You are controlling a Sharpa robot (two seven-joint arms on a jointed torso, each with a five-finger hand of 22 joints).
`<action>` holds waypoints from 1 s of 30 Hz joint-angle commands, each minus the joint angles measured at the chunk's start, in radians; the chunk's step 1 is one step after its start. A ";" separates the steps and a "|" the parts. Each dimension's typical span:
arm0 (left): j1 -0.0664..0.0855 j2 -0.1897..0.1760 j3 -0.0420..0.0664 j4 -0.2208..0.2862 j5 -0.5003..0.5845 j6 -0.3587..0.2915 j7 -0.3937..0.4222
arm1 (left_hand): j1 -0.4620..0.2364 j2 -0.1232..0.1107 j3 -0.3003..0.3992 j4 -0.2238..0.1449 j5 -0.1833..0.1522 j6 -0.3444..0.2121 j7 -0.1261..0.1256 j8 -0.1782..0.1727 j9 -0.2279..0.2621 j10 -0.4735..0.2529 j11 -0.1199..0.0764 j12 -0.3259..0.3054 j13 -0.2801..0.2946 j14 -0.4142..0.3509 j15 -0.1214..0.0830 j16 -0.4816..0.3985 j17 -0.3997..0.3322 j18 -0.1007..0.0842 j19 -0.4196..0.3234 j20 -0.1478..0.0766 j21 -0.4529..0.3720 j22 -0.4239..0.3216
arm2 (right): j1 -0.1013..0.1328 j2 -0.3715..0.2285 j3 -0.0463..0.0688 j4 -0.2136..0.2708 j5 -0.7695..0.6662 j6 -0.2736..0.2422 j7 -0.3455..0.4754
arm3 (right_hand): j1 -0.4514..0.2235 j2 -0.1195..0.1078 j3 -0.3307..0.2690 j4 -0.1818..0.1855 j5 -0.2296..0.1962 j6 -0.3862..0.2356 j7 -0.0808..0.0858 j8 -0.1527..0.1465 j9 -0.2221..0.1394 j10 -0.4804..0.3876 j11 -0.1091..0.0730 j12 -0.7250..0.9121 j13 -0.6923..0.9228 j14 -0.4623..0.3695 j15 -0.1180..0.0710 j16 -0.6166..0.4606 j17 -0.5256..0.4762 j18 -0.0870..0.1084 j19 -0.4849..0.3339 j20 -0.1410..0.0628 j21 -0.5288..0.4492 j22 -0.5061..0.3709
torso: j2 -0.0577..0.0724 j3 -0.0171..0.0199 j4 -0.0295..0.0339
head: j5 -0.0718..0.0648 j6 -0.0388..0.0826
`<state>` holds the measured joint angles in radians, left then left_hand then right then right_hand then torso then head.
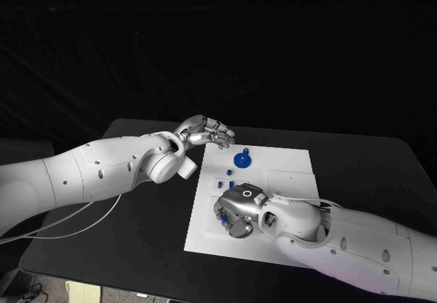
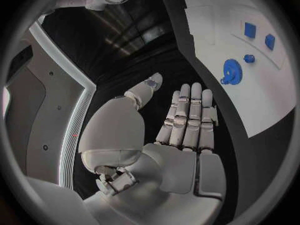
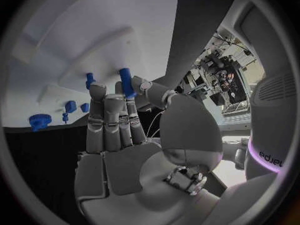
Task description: Assemble the parts on the task board
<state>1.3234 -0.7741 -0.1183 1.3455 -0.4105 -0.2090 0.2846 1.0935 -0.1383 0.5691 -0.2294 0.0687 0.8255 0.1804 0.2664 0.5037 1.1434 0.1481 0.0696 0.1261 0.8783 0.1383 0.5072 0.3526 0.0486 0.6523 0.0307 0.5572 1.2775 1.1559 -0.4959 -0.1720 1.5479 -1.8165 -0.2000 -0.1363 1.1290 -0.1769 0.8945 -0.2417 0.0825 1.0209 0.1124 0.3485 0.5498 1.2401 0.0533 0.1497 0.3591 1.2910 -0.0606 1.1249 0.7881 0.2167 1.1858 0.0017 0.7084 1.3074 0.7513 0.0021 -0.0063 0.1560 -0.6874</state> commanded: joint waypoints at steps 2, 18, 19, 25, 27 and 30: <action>0.000 -0.001 0.000 0.002 0.004 0.012 0.010 | -0.005 0.001 -0.001 0.007 -0.004 -0.008 0.002 0.007 -0.001 -0.007 -0.002 0.001 -0.001 0.006 -0.001 -0.006 0.001 0.021 0.001 0.006 -0.004 0.001 | -0.007 -0.007 -0.007 -0.001 0.055 0.006 0.013 | -0.054 -0.033 -0.061 -0.023 0.066 -0.040 0.017 -0.029 -0.010 0.005 0.002 -0.019 0.002 0.001 0.003 -0.006 -0.003 0.045 -0.003 0.001 0.010 0.020 | 0.000 0.0009 -0.0003 | 0.001 0.000; 0.000 -0.003 0.000 0.001 0.004 0.013 0.009 | -0.005 0.001 -0.001 0.007 -0.004 -0.008 0.003 0.007 -0.001 -0.007 -0.002 0.001 -0.002 0.007 -0.001 -0.007 0.002 0.021 0.001 0.006 -0.005 0.002 | -0.007 -0.014 -0.007 -0.013 0.079 -0.095 0.004 | -0.060 -0.078 -0.157 -0.032 0.111 -0.149 0.065 -0.090 -0.040 -0.099 0.041 -0.086 -0.019 -0.011 0.041 -0.010 -0.003 0.045 -0.019 0.006 -0.001 0.015 | 0.000 0.0007 -0.0002 | 0.000 0.000; 0.000 -0.003 0.000 0.001 0.004 0.013 0.009 | -0.005 0.001 -0.001 0.007 -0.004 -0.008 0.003 0.007 -0.001 -0.007 -0.002 0.001 -0.002 0.007 -0.001 -0.007 0.002 0.021 0.001 0.006 -0.005 0.002 | -0.007 -0.016 -0.007 -0.013 0.083 -0.102 0.005 | -0.059 -0.079 -0.156 -0.031 0.109 -0.151 0.067 -0.092 -0.041 -0.104 0.043 -0.087 -0.021 -0.011 0.043 -0.010 -0.003 0.045 -0.020 0.007 -0.001 0.016 | 0.000 0.0007 -0.0002 | 0.000 0.000; 0.000 -0.004 0.000 0.000 0.004 0.013 0.008 | -0.005 0.000 -0.001 0.007 -0.004 -0.008 0.003 0.007 -0.001 -0.007 -0.002 0.001 -0.002 0.007 -0.001 -0.007 0.003 0.021 0.001 0.006 -0.005 0.002 | -0.007 -0.026 -0.007 -0.006 0.109 -0.122 0.021 | -0.062 -0.090 -0.158 -0.024 0.101 -0.159 0.070 -0.095 -0.045 -0.123 0.050 -0.086 -0.032 -0.016 0.049 -0.010 -0.003 0.045 -0.024 0.011 -0.002 0.017 | 0.000 0.0006 0.0006 | -0.001 0.000; 0.000 -0.004 0.000 0.000 0.004 0.013 0.008 | -0.005 0.000 -0.001 0.007 -0.004 -0.008 0.003 0.007 -0.001 -0.007 -0.002 0.001 -0.002 0.007 -0.001 -0.007 0.003 0.021 0.001 0.006 -0.005 0.002 | -0.007 -0.032 -0.007 0.000 0.125 -0.122 0.029 | -0.067 -0.093 -0.168 -0.024 0.111 -0.161 0.071 -0.094 -0.045 -0.128 0.052 -0.085 -0.037 -0.017 0.051 -0.008 -0.002 0.045 -0.025 0.012 -0.001 0.018 | 0.000 0.0007 0.0003 | -0.001 0.001; 0.000 -0.005 0.000 0.000 0.004 0.014 0.007 | -0.005 0.000 -0.001 0.007 -0.004 -0.008 0.003 0.007 -0.001 -0.007 -0.002 0.001 -0.002 0.007 -0.001 -0.007 0.003 0.021 0.001 0.006 -0.005 0.002 | -0.007 -0.048 -0.007 0.016 0.156 -0.124 0.044 | -0.083 -0.094 -0.194 -0.024 0.135 -0.164 0.072 -0.094 -0.046 -0.131 0.052 -0.083 -0.043 -0.018 0.053 -0.005 -0.001 0.045 -0.026 0.012 0.002 0.020 | 0.000 0.0004 0.0004 | -0.003 0.002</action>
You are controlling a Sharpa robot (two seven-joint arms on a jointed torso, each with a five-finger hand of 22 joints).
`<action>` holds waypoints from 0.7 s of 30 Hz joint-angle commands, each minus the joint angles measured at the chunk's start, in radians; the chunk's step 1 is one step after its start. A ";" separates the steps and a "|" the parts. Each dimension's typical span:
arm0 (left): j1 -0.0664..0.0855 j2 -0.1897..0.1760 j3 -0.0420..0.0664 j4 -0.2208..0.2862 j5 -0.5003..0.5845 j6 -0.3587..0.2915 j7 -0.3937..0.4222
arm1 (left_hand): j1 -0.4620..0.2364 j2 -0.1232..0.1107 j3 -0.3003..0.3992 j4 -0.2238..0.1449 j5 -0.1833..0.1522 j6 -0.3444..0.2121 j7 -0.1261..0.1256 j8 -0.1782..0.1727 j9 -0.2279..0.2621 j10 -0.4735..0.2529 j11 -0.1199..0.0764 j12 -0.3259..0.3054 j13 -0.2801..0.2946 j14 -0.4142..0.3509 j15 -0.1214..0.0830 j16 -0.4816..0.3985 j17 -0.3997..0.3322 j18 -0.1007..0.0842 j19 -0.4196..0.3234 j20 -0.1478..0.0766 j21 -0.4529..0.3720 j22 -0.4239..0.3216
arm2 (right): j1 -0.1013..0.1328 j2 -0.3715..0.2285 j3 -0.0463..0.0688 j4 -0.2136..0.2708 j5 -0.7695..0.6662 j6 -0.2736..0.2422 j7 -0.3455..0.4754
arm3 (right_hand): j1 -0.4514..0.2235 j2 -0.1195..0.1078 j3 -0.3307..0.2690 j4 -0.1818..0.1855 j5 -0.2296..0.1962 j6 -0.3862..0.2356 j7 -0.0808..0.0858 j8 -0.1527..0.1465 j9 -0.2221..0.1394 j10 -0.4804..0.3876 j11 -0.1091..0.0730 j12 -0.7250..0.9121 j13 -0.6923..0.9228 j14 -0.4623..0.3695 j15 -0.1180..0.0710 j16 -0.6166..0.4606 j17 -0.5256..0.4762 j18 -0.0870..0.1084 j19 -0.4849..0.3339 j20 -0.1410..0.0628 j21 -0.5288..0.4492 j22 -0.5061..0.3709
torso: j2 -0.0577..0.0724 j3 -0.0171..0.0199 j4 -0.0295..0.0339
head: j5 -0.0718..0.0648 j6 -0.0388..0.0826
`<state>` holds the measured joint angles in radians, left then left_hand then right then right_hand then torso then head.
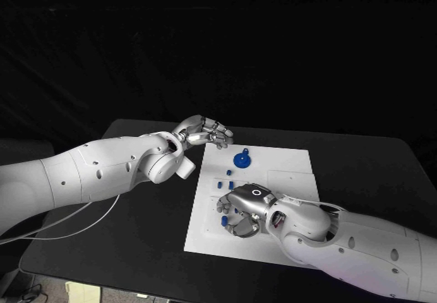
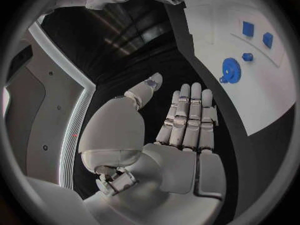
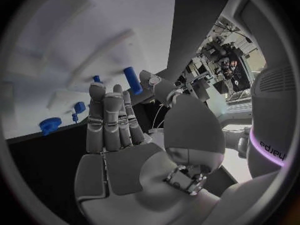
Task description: Assemble the parts on the task board
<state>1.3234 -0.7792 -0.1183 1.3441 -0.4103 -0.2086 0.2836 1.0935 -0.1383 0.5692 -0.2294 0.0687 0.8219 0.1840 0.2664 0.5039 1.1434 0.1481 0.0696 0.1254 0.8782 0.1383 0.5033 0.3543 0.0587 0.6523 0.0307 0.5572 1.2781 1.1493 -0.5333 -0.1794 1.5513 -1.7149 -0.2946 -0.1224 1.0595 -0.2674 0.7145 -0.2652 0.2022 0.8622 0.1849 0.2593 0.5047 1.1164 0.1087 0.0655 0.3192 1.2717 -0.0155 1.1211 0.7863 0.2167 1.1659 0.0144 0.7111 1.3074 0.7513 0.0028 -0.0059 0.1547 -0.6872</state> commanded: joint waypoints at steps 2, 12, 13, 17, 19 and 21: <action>0.000 0.000 0.000 0.000 0.004 0.014 0.009 | -0.005 0.000 -0.001 0.007 -0.004 -0.005 -0.001 0.007 -0.001 -0.007 -0.002 0.001 -0.001 0.007 -0.001 -0.003 0.001 0.011 0.001 0.006 -0.005 0.002 | 0.000 -0.032 0.002 0.032 0.091 -0.043 0.048 | -0.031 -0.005 -0.043 -0.002 0.043 -0.009 0.001 -0.004 -0.002 -0.013 -0.001 0.000 -0.008 0.001 0.009 0.001 0.001 0.045 -0.006 -0.001 0.001 0.020 | 0.000 -0.0007 0.0001 | -0.004 0.003; 0.000 -0.006 0.000 -0.007 0.005 0.018 0.006 | -0.005 -0.001 -0.001 0.007 -0.005 -0.005 -0.001 0.007 -0.002 -0.007 -0.001 0.001 -0.001 0.007 -0.001 -0.004 0.002 0.011 0.001 0.006 -0.006 0.002 | 0.024 -0.146 0.094 0.095 0.487 -0.060 0.206 | -0.165 0.027 -0.189 0.054 0.240 -0.034 0.009 -0.005 -0.002 -0.020 0.002 0.003 -0.028 -0.002 0.012 0.012 0.005 0.045 -0.008 -0.006 0.003 0.017 | 0.000 -0.0002 -0.0002 | -0.028 0.022; 0.000 -0.006 0.000 -0.009 0.005 0.017 0.006 | -0.005 -0.001 -0.001 0.007 -0.005 -0.005 -0.001 0.007 -0.002 -0.007 -0.001 0.001 -0.001 0.007 -0.001 -0.004 0.002 0.011 0.001 0.006 -0.006 0.002 | 0.030 -0.162 0.105 0.095 0.530 -0.060 0.227 | -0.174 0.038 -0.198 0.058 0.246 -0.037 0.011 -0.005 -0.003 -0.018 0.002 0.004 -0.029 -0.003 0.012 0.012 0.005 0.045 -0.009 -0.006 0.003 0.017 | -0.001 0.0004 -0.0011 | -0.029 0.027; 0.000 -0.011 0.000 -0.011 0.005 0.017 0.008 | -0.004 -0.002 -0.001 0.007 -0.005 -0.005 -0.001 0.007 -0.002 -0.007 -0.001 0.001 -0.002 0.007 -0.001 -0.005 0.003 0.011 0.001 0.006 -0.006 0.002 | 0.077 -0.216 0.113 0.083 0.620 0.006 0.249 | -0.156 0.104 -0.219 0.030 0.215 -0.042 0.010 -0.004 -0.002 0.010 -0.008 0.019 -0.020 -0.003 0.002 0.016 0.007 0.045 -0.009 -0.012 0.003 0.017 | -0.001 0.0010 -0.0024 | -0.038 0.030; 0.000 -0.014 0.000 -0.010 0.007 0.022 0.009 | -0.004 -0.002 -0.001 0.007 -0.005 -0.005 -0.001 0.007 -0.002 -0.007 -0.001 0.001 -0.002 0.007 -0.001 -0.005 0.003 0.011 0.001 0.006 -0.006 0.002 | 0.097 -0.237 0.113 0.075 0.677 0.047 0.239 | -0.147 0.118 -0.224 0.017 0.204 -0.038 0.008 0.000 -0.001 0.039 -0.017 0.036 -0.007 -0.005 -0.005 0.017 0.008 0.045 -0.010 -0.012 0.002 0.016 | -0.001 0.0009 -0.0025 | -0.044 0.034; 0.000 -0.013 0.000 -0.012 0.009 0.018 0.011 | -0.005 -0.002 -0.001 0.008 -0.005 -0.005 -0.001 0.007 -0.002 -0.007 -0.001 0.001 -0.002 0.007 -0.001 -0.005 0.003 0.011 0.001 0.006 -0.007 0.002 | 0.108 -0.262 0.113 0.072 0.722 0.065 0.224 | -0.140 0.136 -0.234 -0.001 0.185 -0.030 0.001 0.006 0.002 0.062 -0.027 0.055 0.015 -0.002 -0.016 0.020 0.011 0.045 -0.005 -0.013 0.003 0.016 | 0.000 0.0007 -0.0046 | -0.045 0.036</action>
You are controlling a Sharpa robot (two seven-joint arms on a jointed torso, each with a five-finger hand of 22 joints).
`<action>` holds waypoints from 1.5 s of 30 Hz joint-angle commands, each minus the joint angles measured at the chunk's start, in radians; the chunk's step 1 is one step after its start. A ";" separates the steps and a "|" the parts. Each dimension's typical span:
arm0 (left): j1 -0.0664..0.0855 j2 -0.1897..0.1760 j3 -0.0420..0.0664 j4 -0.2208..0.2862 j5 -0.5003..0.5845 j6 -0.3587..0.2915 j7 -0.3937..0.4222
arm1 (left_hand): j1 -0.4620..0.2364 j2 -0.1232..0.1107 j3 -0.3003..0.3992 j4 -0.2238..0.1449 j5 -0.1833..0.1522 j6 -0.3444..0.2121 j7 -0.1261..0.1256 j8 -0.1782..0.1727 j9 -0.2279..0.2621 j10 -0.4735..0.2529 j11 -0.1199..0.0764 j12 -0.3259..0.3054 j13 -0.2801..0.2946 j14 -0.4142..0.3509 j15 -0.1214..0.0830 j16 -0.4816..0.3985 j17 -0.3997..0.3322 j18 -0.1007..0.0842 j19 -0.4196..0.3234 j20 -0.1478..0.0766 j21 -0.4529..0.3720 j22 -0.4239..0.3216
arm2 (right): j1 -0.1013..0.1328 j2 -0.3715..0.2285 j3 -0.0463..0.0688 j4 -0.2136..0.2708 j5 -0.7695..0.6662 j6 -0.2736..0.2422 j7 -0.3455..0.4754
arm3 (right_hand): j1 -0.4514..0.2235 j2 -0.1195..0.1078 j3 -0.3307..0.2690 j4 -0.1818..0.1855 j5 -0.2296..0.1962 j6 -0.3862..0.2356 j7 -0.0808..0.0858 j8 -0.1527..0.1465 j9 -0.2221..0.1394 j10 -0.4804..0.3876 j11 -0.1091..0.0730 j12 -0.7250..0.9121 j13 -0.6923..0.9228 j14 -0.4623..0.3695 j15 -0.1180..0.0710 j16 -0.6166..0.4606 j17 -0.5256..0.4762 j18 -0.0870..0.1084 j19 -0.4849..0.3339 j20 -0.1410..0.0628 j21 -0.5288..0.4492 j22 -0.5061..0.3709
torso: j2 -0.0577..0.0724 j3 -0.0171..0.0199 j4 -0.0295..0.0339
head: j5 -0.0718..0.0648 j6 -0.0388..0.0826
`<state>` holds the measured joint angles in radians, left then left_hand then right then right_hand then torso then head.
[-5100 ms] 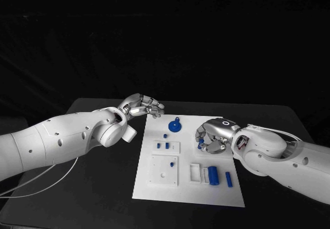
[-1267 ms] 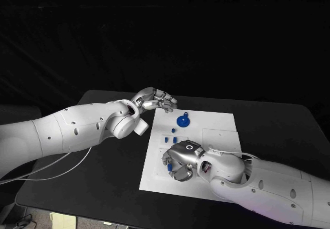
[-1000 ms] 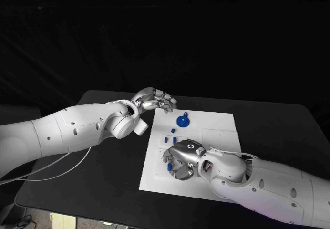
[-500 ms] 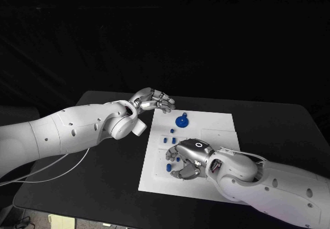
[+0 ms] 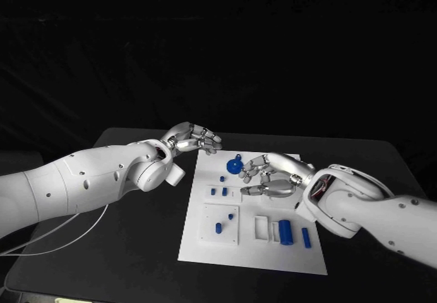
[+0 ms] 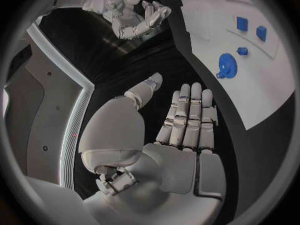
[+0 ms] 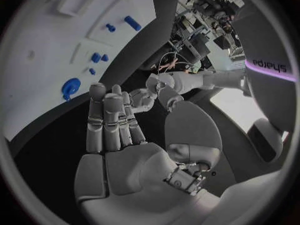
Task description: Assemble the parts on the task board
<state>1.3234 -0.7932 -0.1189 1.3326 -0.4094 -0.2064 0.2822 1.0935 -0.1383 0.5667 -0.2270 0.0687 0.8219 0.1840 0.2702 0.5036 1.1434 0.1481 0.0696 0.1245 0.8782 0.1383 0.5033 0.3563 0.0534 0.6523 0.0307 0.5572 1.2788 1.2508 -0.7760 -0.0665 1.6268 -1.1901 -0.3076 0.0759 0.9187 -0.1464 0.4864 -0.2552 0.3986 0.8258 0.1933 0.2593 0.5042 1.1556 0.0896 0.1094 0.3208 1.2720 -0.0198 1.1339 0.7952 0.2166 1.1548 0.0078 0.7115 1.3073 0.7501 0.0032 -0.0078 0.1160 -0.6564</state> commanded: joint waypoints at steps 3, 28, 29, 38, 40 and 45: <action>0.000 -0.001 0.000 -0.002 0.008 0.016 0.014 | -0.005 -0.002 0.001 0.006 -0.005 -0.005 0.000 0.004 -0.001 -0.007 -0.001 0.001 -0.001 0.007 -0.001 -0.005 0.001 0.016 0.001 0.006 -0.007 0.002 | 0.009 -0.050 -0.001 -0.014 0.275 0.073 0.028 | 0.014 0.032 -0.019 -0.031 -0.063 0.017 -0.018 0.015 0.010 0.057 -0.021 0.058 0.057 0.005 -0.024 0.019 0.011 0.045 0.015 -0.010 0.007 0.017 | 0.001 0.0010 -0.0002 | -0.018 0.012; -0.025 0.021 -0.010 -0.034 0.012 0.040 0.016 | -0.006 -0.001 0.001 0.008 -0.005 -0.006 0.000 0.004 -0.002 -0.007 -0.001 0.001 -0.002 0.007 -0.001 -0.007 0.003 0.016 0.001 0.006 -0.008 0.002 | 0.040 -0.203 -0.067 0.002 0.239 0.408 -0.417 | -0.075 0.066 0.074 0.073 -0.210 0.070 -0.076 0.027 0.132 -0.032 -0.086 0.958 0.751 0.024 -0.086 0.113 0.157 0.045 0.080 -0.054 0.085 0.025 | -0.017 0.0029 -0.0067 | -0.095 -0.006; -0.028 0.023 -0.012 -0.038 0.012 0.039 0.018 | -0.007 -0.001 0.000 0.008 -0.005 -0.006 0.000 0.004 -0.002 -0.007 -0.001 0.001 -0.002 0.007 -0.001 -0.007 0.003 0.016 0.001 0.006 -0.008 0.002 | 0.040 -0.201 -0.079 0.005 0.239 0.416 -0.428 | -0.078 0.066 0.078 0.077 -0.212 0.070 -0.076 0.026 0.133 -0.032 -0.086 0.960 0.753 0.025 -0.086 0.114 0.160 0.045 0.080 -0.055 0.088 0.024 | -0.019 0.0028 -0.0075 | -0.095 -0.004; -0.066 0.062 -0.015 -0.102 0.018 0.055 0.034 | -0.034 -0.004 -0.023 0.017 -0.009 -0.012 0.003 0.003 -0.003 -0.011 0.001 0.000 -0.006 0.004 0.001 -0.015 0.010 0.014 -0.003 0.008 -0.015 0.006 | 0.020 -0.162 -0.109 0.006 0.324 0.367 -0.590 | -0.145 0.060 0.150 0.136 -0.281 0.073 -0.077 0.017 0.148 -0.033 -0.086 0.977 0.767 0.026 -0.087 0.124 0.181 0.045 0.078 -0.064 0.112 0.023 | -0.050 -0.0016 -0.0130 | -0.118 -0.016; -0.072 0.069 -0.015 -0.113 0.018 0.059 0.037 | -0.060 -0.006 -0.056 0.015 -0.011 -0.015 0.003 0.003 -0.004 -0.013 0.001 0.000 -0.008 0.004 0.001 -0.018 0.015 0.015 -0.004 0.007 -0.019 0.008 | 0.016 -0.157 -0.111 0.000 0.308 0.371 -0.605 | -0.164 0.049 0.157 0.147 -0.292 0.074 -0.077 0.016 0.151 -0.034 -0.086 0.978 0.768 0.027 -0.086 0.125 0.183 0.045 0.078 -0.063 0.116 0.023 | -0.061 -0.0027 -0.0124 | -0.122 -0.017; -0.084 0.069 -0.016 -0.125 0.026 0.065 0.044 | -0.119 -0.011 -0.117 0.017 -0.017 -0.022 0.004 0.002 -0.005 -0.016 0.001 0.000 -0.012 0.002 0.001 -0.025 0.023 0.018 -0.006 0.008 -0.029 0.009 | 0.013 -0.150 -0.111 0.004 0.286 0.377 -0.614 | -0.197 0.033 0.170 0.167 -0.325 0.075 -0.078 0.013 0.155 -0.033 -0.088 0.981 0.770 0.029 -0.088 0.127 0.188 0.045 0.079 -0.066 0.123 0.022 | -0.079 -0.0051 -0.0128 | -0.123 -0.024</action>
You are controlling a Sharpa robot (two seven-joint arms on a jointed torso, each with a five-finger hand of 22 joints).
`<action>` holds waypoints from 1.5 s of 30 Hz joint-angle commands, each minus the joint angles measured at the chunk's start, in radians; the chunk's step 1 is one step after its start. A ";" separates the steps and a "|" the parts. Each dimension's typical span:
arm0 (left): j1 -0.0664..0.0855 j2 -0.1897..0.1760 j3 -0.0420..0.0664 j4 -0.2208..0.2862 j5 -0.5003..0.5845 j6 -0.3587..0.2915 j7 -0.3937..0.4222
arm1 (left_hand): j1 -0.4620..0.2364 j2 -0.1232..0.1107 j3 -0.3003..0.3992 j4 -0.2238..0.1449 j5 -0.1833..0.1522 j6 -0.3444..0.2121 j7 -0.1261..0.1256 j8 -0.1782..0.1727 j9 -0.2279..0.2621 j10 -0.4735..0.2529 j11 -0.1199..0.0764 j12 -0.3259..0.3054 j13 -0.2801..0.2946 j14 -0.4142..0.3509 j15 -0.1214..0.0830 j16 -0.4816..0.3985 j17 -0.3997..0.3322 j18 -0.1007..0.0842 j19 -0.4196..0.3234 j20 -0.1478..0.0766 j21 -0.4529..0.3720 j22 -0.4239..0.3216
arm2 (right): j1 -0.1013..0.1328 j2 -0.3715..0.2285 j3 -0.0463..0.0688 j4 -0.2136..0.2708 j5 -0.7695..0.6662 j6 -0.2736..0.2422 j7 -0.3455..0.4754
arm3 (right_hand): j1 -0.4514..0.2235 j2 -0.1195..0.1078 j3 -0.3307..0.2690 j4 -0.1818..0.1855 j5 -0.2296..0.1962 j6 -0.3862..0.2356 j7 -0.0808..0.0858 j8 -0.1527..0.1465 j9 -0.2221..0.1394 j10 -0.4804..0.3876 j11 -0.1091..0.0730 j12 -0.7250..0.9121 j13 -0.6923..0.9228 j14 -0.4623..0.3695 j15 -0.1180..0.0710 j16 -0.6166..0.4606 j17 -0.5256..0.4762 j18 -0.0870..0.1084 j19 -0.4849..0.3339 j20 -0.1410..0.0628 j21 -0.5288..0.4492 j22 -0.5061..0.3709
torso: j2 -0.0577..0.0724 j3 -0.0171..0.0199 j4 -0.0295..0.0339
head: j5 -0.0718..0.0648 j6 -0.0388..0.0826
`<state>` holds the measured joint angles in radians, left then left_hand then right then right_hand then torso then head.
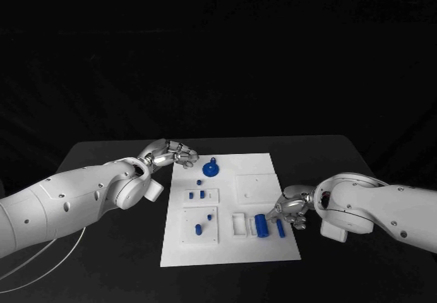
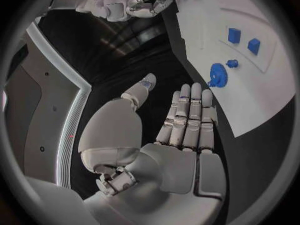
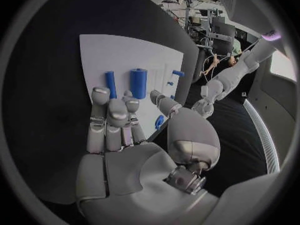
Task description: Assemble the parts on the task board
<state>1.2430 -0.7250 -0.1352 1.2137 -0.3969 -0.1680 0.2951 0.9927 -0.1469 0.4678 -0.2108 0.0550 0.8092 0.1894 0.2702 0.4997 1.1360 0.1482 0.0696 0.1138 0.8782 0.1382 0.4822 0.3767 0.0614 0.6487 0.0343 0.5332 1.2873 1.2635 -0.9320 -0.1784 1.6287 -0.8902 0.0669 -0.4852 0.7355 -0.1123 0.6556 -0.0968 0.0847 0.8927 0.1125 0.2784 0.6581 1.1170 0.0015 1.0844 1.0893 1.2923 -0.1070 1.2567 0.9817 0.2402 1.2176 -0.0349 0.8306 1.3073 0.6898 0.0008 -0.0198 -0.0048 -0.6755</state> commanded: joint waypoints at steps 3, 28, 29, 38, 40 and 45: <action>-0.006 0.006 0.001 -0.017 0.015 0.028 0.033 | -0.047 0.001 -0.041 0.006 -0.004 -0.013 0.000 0.001 -0.002 -0.011 0.002 0.000 -0.004 0.001 0.001 -0.007 0.006 0.011 -0.001 0.004 -0.009 -0.001 | 0.000 0.017 0.001 0.002 -0.020 0.011 -0.062 | -0.038 -0.014 0.004 0.023 -0.033 0.010 0.003 -0.007 0.005 0.006 0.000 0.007 0.003 0.009 -0.001 0.005 0.005 0.022 0.016 -0.025 0.008 0.022 | -0.027 -0.0048 -0.0014 | -0.002 -0.007; -0.011 0.004 -0.002 0.000 0.031 0.061 0.028 | -0.258 -0.021 -0.082 0.171 -0.004 -0.043 0.005 -0.005 -0.006 -0.028 0.005 0.000 -0.018 -0.008 0.003 -0.033 0.030 0.026 -0.008 0.006 -0.047 -0.002 | -0.043 0.120 -0.016 -0.071 -0.143 0.048 -0.106 | -0.123 -0.012 -0.059 0.029 -0.036 0.021 -0.006 -0.004 0.029 0.002 -0.008 0.013 0.011 0.006 -0.009 0.010 0.020 0.022 0.005 -0.037 0.027 0.022 | -0.047 -0.0242 0.0053 | 0.008 -0.070; -0.011 0.004 -0.002 0.000 0.031 0.061 0.028 | -0.259 -0.019 -0.082 0.174 -0.005 -0.044 0.005 -0.005 -0.006 -0.029 0.005 0.000 -0.018 -0.008 0.003 -0.033 0.030 0.026 -0.008 0.006 -0.047 -0.001 | -0.045 0.125 -0.016 -0.074 -0.143 0.048 -0.106 | -0.122 -0.011 -0.060 0.027 -0.036 0.022 -0.006 -0.004 0.030 0.002 -0.008 0.013 0.011 0.006 -0.009 0.010 0.020 0.022 0.005 -0.037 0.027 0.021 | -0.047 -0.0240 0.0049 | 0.009 -0.071; -0.011 0.006 -0.002 0.009 0.031 0.078 0.025 | -0.243 0.002 -0.090 0.169 -0.003 -0.047 0.006 -0.003 -0.004 -0.031 0.006 0.000 -0.020 -0.010 0.004 -0.037 0.036 0.026 -0.012 0.008 -0.050 0.005 | -0.077 0.155 -0.017 -0.106 -0.152 0.056 -0.102 | -0.122 -0.006 -0.063 0.020 -0.036 0.024 -0.007 -0.004 0.033 0.002 -0.009 0.012 0.011 0.006 -0.010 0.010 0.021 0.022 0.003 -0.037 0.029 0.021 | -0.046 -0.0226 0.0054 | 0.014 -0.076; -0.011 0.005 -0.002 0.010 0.031 0.079 0.025 | -0.236 0.005 -0.096 0.163 -0.003 -0.048 0.006 -0.002 -0.004 -0.031 0.006 0.000 -0.021 -0.010 0.004 -0.038 0.038 0.025 -0.013 0.008 -0.051 0.008 | -0.082 0.158 -0.018 -0.108 -0.153 0.054 -0.099 | -0.121 -0.004 -0.063 0.017 -0.036 0.024 -0.007 -0.004 0.034 0.001 -0.009 0.012 0.011 0.005 -0.010 0.009 0.021 0.022 0.003 -0.037 0.029 0.021 | -0.046 -0.0225 0.0051 | 0.017 -0.078; -0.011 0.005 -0.002 0.010 0.031 0.080 0.025 | -0.228 0.008 -0.105 0.155 -0.003 -0.048 0.006 -0.001 -0.004 -0.031 0.006 0.001 -0.022 -0.010 0.004 -0.040 0.041 0.025 -0.013 0.008 -0.052 0.010 | -0.084 0.165 -0.018 -0.116 -0.166 0.067 -0.098 | -0.119 -0.001 -0.063 0.014 -0.036 0.024 -0.007 -0.004 0.035 0.001 -0.010 0.012 0.011 0.005 -0.011 0.009 0.022 0.022 0.002 -0.036 0.030 0.021 | -0.046 -0.0219 0.0043 | 0.021 -0.084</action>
<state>1.2320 -0.7211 -0.1378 1.2216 -0.3712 -0.1093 0.3112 0.7586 -0.1440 0.3690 -0.0569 0.0550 0.7664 0.1964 0.2701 0.4945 1.1111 0.1519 0.0696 0.0938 0.8743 0.1420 0.4489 0.4168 0.0777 0.6417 0.0414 0.4857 1.2969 1.1912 -0.7708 -0.1881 1.5190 -1.0331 0.1057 -0.5745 0.6174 -0.1198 0.5935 -0.0769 0.0543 0.9051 0.1004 0.2833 0.8718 1.1245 -0.0089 1.0907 1.0991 1.2955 -0.1108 1.2607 1.0021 0.2136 1.2181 -0.0695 0.8560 1.3073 0.6431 -0.0217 -0.0150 0.0137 -0.7553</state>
